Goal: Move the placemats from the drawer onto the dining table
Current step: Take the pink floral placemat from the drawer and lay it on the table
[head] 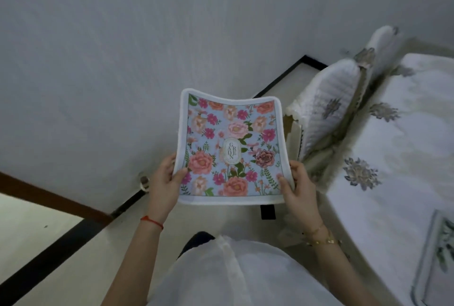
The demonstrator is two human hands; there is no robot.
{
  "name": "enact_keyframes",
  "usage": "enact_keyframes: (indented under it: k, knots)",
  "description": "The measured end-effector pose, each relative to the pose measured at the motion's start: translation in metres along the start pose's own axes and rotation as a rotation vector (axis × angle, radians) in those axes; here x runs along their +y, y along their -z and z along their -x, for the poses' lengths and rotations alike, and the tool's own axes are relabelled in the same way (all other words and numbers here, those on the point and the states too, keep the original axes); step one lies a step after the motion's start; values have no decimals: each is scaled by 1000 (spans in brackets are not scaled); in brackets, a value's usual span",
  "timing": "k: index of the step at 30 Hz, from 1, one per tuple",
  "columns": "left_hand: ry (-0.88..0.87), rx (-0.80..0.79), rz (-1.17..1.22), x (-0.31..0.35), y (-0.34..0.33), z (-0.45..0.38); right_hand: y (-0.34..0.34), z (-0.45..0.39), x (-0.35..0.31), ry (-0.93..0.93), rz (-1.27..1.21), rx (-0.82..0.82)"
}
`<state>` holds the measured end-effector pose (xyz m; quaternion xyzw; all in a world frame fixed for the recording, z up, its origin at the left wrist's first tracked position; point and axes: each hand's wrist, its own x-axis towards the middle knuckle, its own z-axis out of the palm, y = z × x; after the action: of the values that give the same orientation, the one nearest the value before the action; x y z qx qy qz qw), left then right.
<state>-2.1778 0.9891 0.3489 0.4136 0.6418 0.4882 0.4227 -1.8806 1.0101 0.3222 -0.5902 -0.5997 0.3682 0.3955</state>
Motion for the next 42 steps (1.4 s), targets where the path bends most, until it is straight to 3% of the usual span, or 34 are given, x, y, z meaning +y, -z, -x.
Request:
enact_keyframes:
  k: [10,22,33,42]
  knots:
    - [-80,-281,29,49,-74,-223,-5,-147,-3,-99,-10,311]
    - [-228,-853,-124,136,-225,-461,-10,-277,-13,-286,-42,877]
    - [-336,-1331,-167,170,-444,-478,38,-297,9,-483,-18,1360]
    - [-408,-1594,-203,180,-591,-425,98,-292,52,-750,76,1593]
